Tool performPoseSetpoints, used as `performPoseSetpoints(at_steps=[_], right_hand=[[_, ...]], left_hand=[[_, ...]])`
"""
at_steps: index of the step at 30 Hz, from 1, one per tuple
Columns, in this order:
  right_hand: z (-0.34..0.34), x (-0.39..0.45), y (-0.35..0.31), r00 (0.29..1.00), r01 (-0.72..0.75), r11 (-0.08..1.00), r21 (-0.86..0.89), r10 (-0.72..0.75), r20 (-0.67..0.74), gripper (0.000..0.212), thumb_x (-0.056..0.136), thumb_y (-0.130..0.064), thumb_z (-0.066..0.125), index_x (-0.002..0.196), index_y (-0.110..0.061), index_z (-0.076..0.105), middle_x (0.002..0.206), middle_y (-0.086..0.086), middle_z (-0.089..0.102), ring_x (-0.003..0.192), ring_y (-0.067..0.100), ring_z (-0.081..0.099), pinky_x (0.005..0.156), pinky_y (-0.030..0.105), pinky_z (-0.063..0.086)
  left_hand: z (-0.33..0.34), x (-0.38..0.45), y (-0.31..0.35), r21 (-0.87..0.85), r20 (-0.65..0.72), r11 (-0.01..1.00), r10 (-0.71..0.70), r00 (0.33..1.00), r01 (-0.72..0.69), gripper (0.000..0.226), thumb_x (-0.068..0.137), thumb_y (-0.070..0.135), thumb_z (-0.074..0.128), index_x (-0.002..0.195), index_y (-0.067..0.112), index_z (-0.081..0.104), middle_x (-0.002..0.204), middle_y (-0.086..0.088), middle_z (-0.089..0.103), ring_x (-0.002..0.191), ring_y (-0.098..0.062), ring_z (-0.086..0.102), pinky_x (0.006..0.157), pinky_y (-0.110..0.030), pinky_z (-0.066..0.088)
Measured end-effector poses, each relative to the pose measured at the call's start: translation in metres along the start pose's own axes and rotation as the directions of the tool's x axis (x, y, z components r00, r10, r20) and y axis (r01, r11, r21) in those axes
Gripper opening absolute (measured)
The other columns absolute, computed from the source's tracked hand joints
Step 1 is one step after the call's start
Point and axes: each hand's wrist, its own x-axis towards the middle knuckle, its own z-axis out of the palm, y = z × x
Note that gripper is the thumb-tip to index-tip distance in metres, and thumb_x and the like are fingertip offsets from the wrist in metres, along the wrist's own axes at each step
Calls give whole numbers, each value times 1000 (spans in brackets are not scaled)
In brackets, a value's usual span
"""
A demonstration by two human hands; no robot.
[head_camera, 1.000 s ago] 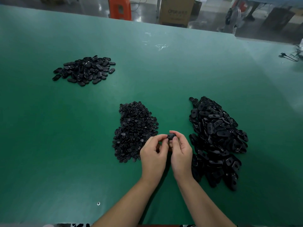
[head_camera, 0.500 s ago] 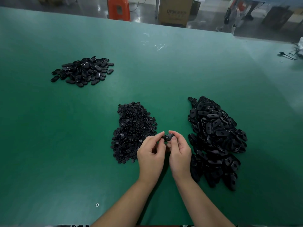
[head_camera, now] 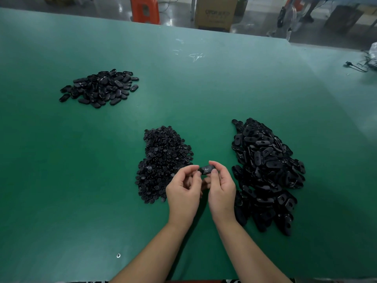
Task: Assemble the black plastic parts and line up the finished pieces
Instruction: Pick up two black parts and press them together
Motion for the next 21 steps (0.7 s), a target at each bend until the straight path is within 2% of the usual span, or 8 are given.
performPoseSetpoints(at_steps=[4, 7, 9, 12, 14, 16, 18, 21], right_hand=[[2, 0, -2, 1000, 10, 1000, -20, -10, 0, 24, 95, -35, 47, 102, -48, 66, 84, 0, 72, 70, 20, 65, 67, 53, 57], [1, -1, -1, 1000, 22, 1000, -19, -22, 17, 23, 98, -30, 48, 103, -45, 65, 88, 3, 72, 75, 29, 66, 67, 58, 55], [1, -2, -1, 999, 32, 999, -33, -31, 34, 23, 99, -29, 48, 104, -45, 65, 86, 2, 71, 72, 27, 64, 65, 58, 54], [1, -2, -1, 997, 68, 996, -59, -65, 49, 23, 97, -29, 48, 103, -45, 64, 83, -4, 71, 68, 15, 64, 65, 48, 56], [1, -1, -1, 995, 90, 995, -48, -88, 48, 26, 98, -23, 49, 103, -43, 64, 91, -11, 74, 79, 9, 70, 73, 33, 58], [1, -1, -1, 995, 93, 995, -36, -92, 41, 30, 100, -15, 50, 103, -41, 64, 94, -14, 74, 84, 7, 71, 76, 24, 56], [0, -1, -2, 995, 96, 995, -42, -94, 39, 32, 102, -10, 50, 103, -39, 64, 94, -16, 74, 84, 5, 71, 77, 23, 56], [-2, -1, -1, 994, 103, 994, -27, -102, 40, 29, 102, -13, 51, 104, -39, 64, 88, -8, 74, 81, 11, 71, 75, 32, 57]], left_hand=[[2, 2, 0, 55, 1, 998, 18, 1000, -18, 22, 91, 6, 69, 93, 28, 72, 77, -2, 68, 60, -21, 60, 55, -29, 53], [3, 4, 1, 103, -4, 994, 42, 999, -41, 27, 90, 4, 69, 90, 32, 72, 82, -1, 70, 66, -15, 64, 57, -16, 50], [2, 5, 1, 121, 9, 992, 28, 1000, -29, 27, 90, 6, 68, 88, 33, 72, 82, 2, 71, 69, -14, 65, 61, -21, 52], [4, 7, 4, 134, 33, 991, 15, 999, -20, 23, 90, 8, 69, 88, 31, 74, 81, 7, 73, 73, -13, 67, 65, -22, 54], [8, 6, 8, 143, 42, 990, 10, 999, -16, 22, 89, 8, 70, 86, 29, 75, 79, 9, 72, 72, -11, 66, 64, -21, 53], [11, 6, 11, 161, 40, 987, 5, 999, -12, 21, 88, 6, 71, 85, 27, 76, 77, 9, 72, 69, -8, 64, 64, -19, 51], [12, 6, 14, 166, 42, 986, -4, 999, -3, 21, 88, 5, 71, 85, 25, 76, 77, 8, 73, 68, -8, 64, 63, -19, 51], [10, 8, 20, 157, 79, 987, -30, 996, 18, 20, 89, 6, 71, 86, 24, 78, 75, 9, 74, 63, -8, 66, 57, -22, 52]])
